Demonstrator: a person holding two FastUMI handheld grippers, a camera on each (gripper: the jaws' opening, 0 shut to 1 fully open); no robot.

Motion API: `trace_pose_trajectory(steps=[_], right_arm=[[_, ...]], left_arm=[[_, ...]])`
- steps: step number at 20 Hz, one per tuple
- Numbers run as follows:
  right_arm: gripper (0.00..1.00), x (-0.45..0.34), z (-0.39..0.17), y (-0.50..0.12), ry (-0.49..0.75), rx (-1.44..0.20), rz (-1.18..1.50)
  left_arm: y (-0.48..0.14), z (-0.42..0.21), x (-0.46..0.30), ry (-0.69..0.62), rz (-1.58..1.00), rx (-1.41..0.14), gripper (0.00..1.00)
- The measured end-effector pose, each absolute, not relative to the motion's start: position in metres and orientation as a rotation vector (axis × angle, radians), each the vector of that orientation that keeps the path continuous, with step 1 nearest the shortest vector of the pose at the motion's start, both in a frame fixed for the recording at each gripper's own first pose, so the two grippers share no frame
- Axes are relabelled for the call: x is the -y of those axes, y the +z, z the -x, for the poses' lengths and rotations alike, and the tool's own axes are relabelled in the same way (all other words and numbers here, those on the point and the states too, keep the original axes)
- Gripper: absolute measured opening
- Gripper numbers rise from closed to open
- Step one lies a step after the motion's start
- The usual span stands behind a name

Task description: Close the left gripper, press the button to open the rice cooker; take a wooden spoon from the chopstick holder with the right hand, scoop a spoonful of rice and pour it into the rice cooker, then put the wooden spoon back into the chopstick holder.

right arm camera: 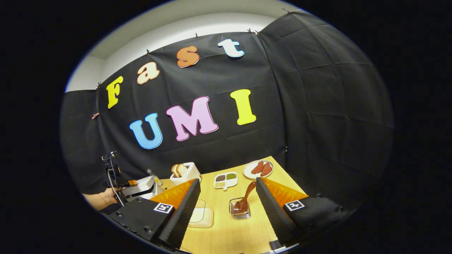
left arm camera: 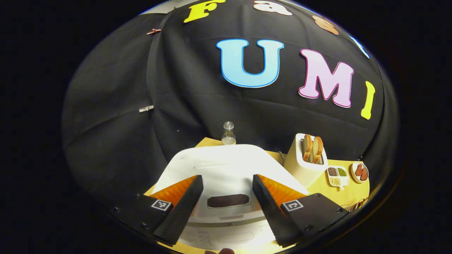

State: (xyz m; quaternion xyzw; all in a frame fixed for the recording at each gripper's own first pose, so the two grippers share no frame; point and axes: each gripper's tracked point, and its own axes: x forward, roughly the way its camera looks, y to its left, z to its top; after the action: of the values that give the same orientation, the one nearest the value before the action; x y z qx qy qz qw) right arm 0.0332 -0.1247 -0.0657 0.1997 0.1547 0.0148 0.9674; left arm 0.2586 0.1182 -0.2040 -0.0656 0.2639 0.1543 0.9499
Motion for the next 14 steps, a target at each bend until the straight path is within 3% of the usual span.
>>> trace_pose_trajectory(steps=[14], right_arm=[[0.98, 0.134, -0.026, -0.065, 0.023, -0.307, -0.390]], left_arm=[[-0.242, -0.234, -0.103, 0.341, 0.118, -0.570, 1.00]])
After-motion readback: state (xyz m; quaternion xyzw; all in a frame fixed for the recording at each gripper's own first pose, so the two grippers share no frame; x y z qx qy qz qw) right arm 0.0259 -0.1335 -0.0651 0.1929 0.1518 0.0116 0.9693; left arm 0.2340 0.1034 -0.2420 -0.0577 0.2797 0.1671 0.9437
